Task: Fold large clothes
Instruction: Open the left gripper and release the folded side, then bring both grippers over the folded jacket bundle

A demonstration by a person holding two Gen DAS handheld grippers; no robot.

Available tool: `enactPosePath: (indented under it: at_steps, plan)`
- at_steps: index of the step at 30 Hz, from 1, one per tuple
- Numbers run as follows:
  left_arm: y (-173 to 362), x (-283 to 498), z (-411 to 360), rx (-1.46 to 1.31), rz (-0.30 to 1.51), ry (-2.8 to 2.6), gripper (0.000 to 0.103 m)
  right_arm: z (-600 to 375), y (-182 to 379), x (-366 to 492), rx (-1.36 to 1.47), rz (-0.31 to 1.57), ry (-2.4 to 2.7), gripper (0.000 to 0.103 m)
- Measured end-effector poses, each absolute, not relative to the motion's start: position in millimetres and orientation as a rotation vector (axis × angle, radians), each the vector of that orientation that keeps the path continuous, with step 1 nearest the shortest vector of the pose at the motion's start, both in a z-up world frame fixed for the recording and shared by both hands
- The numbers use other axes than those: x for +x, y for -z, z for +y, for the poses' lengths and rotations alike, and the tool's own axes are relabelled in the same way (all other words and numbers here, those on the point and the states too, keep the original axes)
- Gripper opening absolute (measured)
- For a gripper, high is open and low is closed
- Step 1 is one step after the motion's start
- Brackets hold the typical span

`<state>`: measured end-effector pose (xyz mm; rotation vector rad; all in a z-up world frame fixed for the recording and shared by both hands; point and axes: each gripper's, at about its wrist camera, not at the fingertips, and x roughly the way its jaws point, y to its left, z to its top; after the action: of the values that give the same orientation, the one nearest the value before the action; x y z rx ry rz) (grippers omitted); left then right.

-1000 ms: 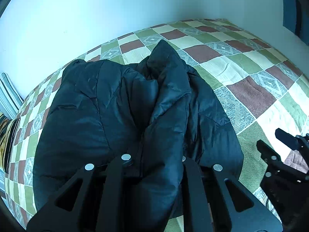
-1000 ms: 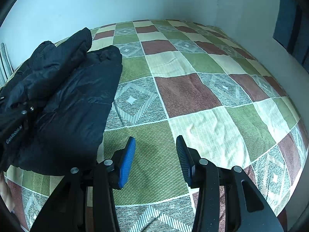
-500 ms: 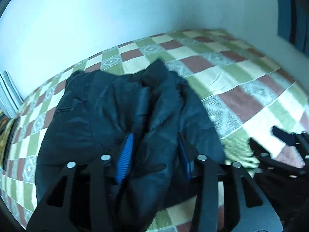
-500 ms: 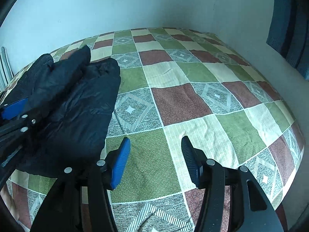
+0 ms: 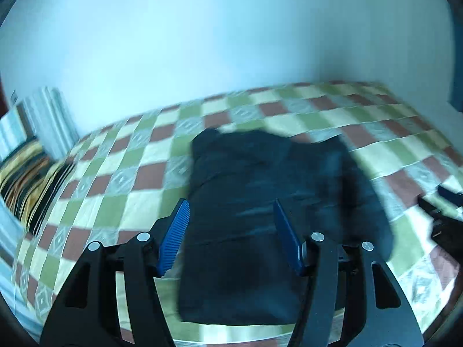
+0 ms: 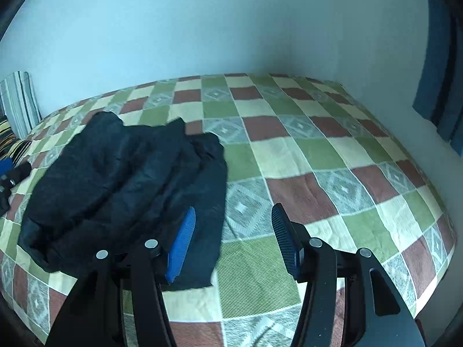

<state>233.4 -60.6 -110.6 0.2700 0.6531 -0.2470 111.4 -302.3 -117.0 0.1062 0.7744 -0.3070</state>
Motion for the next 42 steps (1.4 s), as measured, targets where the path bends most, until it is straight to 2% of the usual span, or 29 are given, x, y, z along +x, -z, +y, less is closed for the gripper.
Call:
enactPosePath:
  at_steps: [8, 11, 16, 23, 27, 34, 36, 37, 40, 41, 42]
  plan:
    - [145.9, 270.6, 0.5, 0.186, 0.746, 0.147, 0.060, -245.3, 97.8, 158.0, 0.083, 0.773, 0.164, 0.055]
    - [156.8, 275.9, 4.8, 0.176, 0.757, 0.148, 0.060, -221.4, 102.5, 178.9, 0.090, 0.811, 0.096, 0.066]
    - [165.1, 279.4, 9.9, 0.156, 0.753, 0.165, 0.060, -194.2, 129.1, 195.8, 0.030, 0.884, 0.104, 0.066]
    - [174.1, 284.5, 12.9, 0.130, 0.760, 0.188, 0.060, -192.0, 146.1, 195.4, 0.041, 0.923, 0.133, 0.070]
    - [175.3, 285.7, 14.2, 0.121, 0.761, 0.195, 0.060, -193.0, 146.4, 191.9, 0.023, 0.914, 0.158, 0.076]
    - [178.2, 286.9, 14.8, 0.112, 0.765, 0.194, 0.060, -199.3, 151.0, 191.1, 0.076, 0.929, 0.149, 0.076]
    - [178.6, 287.1, 14.8, 0.111, 0.764, 0.197, 0.060, -202.1, 153.9, 192.0, 0.122, 0.942, 0.121, 0.063]
    - [179.1, 287.2, 14.7, 0.112, 0.764, 0.198, 0.060, -203.2, 156.1, 192.8, 0.145, 0.953, 0.106, 0.060]
    - [180.3, 286.8, 13.4, 0.115, 0.759, 0.198, 0.059, -200.8, 159.2, 194.1, 0.149, 0.953, 0.083, 0.037]
    - [180.5, 286.6, 13.0, 0.114, 0.757, 0.201, 0.059, -199.3, 159.7, 194.5, 0.142, 0.952, 0.073, 0.022]
    - [179.9, 286.6, 12.8, 0.114, 0.756, 0.201, 0.058, -197.3, 159.3, 194.0, 0.120, 0.948, 0.078, 0.002]
